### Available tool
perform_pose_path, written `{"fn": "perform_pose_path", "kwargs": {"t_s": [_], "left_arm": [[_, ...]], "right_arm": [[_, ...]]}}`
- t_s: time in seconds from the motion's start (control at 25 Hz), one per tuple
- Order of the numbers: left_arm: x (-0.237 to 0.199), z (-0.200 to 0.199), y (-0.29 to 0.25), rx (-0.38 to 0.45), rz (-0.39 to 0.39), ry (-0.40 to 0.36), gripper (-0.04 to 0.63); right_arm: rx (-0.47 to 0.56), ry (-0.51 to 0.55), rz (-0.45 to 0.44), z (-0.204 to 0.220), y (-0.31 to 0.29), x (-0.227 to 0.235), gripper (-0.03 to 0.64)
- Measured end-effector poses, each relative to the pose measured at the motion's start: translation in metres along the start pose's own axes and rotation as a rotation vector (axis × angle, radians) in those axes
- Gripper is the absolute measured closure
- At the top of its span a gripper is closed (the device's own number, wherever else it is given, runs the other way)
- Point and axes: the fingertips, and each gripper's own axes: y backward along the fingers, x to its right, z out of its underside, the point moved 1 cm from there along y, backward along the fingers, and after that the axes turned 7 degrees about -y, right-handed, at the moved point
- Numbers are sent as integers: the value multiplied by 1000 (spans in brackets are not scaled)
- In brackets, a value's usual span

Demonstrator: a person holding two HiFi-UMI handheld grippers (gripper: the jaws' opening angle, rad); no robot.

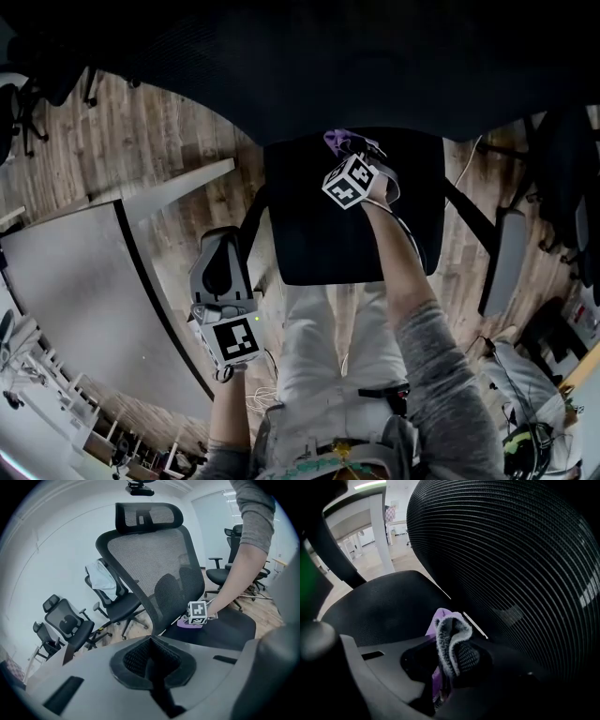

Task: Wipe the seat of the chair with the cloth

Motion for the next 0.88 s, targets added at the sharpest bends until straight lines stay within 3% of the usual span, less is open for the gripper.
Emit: {"fn": "perform_pose_path", "kwargs": {"t_s": [0.88], "left_arm": [[0, 0, 1, 2, -10, 3, 597]], "right_arm": [[-29, -17, 40, 28, 7, 34, 565]]}}
